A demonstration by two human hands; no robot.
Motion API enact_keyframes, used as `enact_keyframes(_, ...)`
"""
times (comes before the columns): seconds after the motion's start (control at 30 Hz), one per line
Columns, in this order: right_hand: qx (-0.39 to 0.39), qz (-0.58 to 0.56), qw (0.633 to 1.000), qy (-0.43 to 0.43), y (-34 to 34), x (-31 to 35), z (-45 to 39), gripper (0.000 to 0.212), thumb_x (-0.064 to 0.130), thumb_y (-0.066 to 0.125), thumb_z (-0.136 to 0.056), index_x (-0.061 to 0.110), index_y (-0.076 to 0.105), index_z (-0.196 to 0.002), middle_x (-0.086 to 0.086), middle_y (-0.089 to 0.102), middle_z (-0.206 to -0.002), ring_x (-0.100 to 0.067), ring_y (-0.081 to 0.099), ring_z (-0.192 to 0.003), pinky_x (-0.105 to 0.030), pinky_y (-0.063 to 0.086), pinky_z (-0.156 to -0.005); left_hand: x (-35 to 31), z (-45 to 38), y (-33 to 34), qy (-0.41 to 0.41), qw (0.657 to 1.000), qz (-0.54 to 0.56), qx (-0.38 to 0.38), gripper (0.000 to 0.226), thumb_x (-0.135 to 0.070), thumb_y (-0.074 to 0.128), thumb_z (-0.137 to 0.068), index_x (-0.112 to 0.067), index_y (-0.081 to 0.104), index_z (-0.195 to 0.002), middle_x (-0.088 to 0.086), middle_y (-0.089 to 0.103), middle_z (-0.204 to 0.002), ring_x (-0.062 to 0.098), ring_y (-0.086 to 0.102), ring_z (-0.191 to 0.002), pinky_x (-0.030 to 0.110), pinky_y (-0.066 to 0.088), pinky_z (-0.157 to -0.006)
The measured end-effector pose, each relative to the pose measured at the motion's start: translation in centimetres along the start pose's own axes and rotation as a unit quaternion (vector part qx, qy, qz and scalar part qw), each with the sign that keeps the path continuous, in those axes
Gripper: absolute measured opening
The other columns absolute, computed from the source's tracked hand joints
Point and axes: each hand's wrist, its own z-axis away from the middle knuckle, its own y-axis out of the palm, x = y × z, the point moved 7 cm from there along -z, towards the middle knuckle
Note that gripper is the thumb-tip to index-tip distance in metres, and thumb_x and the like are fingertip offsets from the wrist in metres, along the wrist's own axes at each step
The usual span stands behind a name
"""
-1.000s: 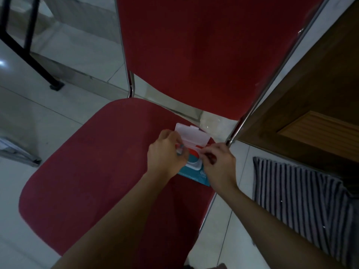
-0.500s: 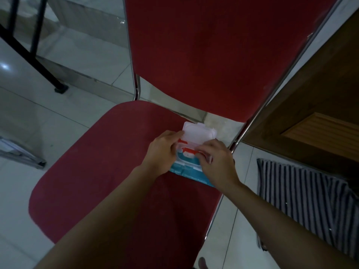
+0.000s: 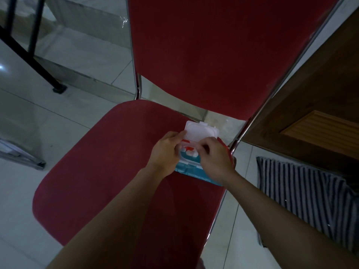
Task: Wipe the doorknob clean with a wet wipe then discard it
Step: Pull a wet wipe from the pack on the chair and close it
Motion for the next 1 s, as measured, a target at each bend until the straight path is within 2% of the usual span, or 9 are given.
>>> enact_keyframes(0.1,0.021,-0.081,0.995,0.062,-0.6,-1.0,0.4,0.016,0.014,0.047,-0.094,0.009,0.061,-0.090,0.007,0.053,-0.076,-0.008,0.050,-0.071,-0.004,0.038,-0.060,0.0,0.2,0.2,-0.004,1.000,-0.003,0.002,0.045,-0.001,0.043,-0.091,-0.012,0.044,-0.135,0.010,0.053,-0.128,0.022,0.054,-0.111,0.018,0.037,-0.086)
enact_keyframes(0.2,0.017,-0.172,0.979,0.105,-0.8,-1.9,0.6,0.019,0.017,0.046,-0.094,0.016,0.063,-0.085,-0.009,0.063,-0.091,-0.022,0.059,-0.088,-0.033,0.047,-0.084,-0.2,0.5,0.3,-0.004,1.000,-0.009,0.005,0.046,-0.001,0.043,-0.091,-0.013,0.043,-0.135,0.011,0.052,-0.129,0.024,0.054,-0.111,0.026,0.043,-0.089)
enact_keyframes(0.27,0.014,-0.234,0.963,0.135,-0.8,-2.2,0.7,0.021,0.018,0.046,-0.094,0.019,0.063,-0.081,-0.015,0.066,-0.099,-0.028,0.061,-0.098,-0.043,0.047,-0.095,-0.3,0.6,0.4,-0.005,1.000,-0.009,0.002,0.046,-0.001,0.043,-0.091,-0.013,0.043,-0.136,0.011,0.052,-0.128,0.024,0.054,-0.110,0.030,0.045,-0.090)
enact_keyframes(0.4,0.010,-0.330,0.930,0.159,-1.1,-2.1,1.0,0.023,0.012,0.044,-0.096,0.012,0.064,-0.083,-0.015,0.066,-0.096,-0.028,0.063,-0.097,-0.040,0.047,-0.098,-0.4,0.8,0.5,-0.009,1.000,-0.019,0.001,0.046,-0.001,0.042,-0.092,-0.012,0.041,-0.136,0.012,0.051,-0.129,0.025,0.054,-0.111,0.030,0.044,-0.090)
enact_keyframes(0.53,-0.010,-0.467,0.864,0.186,-1.9,-2.4,1.6,0.023,0.007,0.040,-0.096,0.005,0.059,-0.083,-0.010,0.063,-0.085,-0.018,0.062,-0.081,-0.027,0.054,-0.079,-0.6,1.2,0.8,-0.010,1.000,-0.026,0.004,0.048,0.001,0.042,-0.090,-0.012,0.040,-0.137,0.013,0.050,-0.130,0.027,0.054,-0.111,0.030,0.044,-0.090)
enact_keyframes(0.67,-0.051,-0.525,0.819,0.227,-2.5,-3.7,1.9,0.018,0.006,0.043,-0.095,0.002,0.059,-0.087,-0.015,0.062,-0.092,-0.024,0.060,-0.085,-0.041,0.052,-0.085,-0.7,1.4,0.9,-0.005,1.000,-0.030,-0.001,0.049,0.002,0.042,-0.090,-0.012,0.041,-0.137,0.013,0.050,-0.130,0.026,0.053,-0.113,0.027,0.042,-0.090)
enact_keyframes(0.8,-0.072,-0.465,0.853,0.227,-3.4,-4.6,2.3,0.019,0.011,0.045,-0.095,0.011,0.060,-0.084,-0.012,0.060,-0.092,-0.019,0.060,-0.082,-0.029,0.055,-0.072,-0.8,1.6,0.8,-0.015,1.000,-0.018,-0.005,0.049,0.002,0.042,-0.089,-0.010,0.040,-0.137,0.015,0.051,-0.130,0.029,0.052,-0.114,0.033,0.042,-0.094)
enact_keyframes(0.93,-0.087,-0.356,0.902,0.231,-4.1,-5.6,2.7,0.013,0.019,0.043,-0.096,0.015,0.056,-0.099,-0.005,0.058,-0.095,-0.020,0.057,-0.090,-0.034,0.052,-0.080,-0.7,2.4,0.1,-0.063,0.996,0.060,-0.026,0.036,-0.015,0.037,-0.096,-0.009,0.044,-0.131,0.012,0.057,-0.123,0.025,0.055,-0.112,0.031,0.040,-0.093)
enact_keyframes(1.0,-0.081,-0.325,0.914,0.228,-4.0,-5.5,2.7,0.014,0.022,0.044,-0.095,0.015,0.054,-0.102,-0.004,0.056,-0.089,-0.014,0.054,-0.073,-0.030,0.047,-0.062,-0.7,2.8,0.0,-0.094,0.985,0.143,-0.036,0.022,-0.022,0.035,-0.097,-0.018,0.051,-0.111,0.003,0.061,-0.106,0.018,0.059,-0.095,0.029,0.046,-0.080)
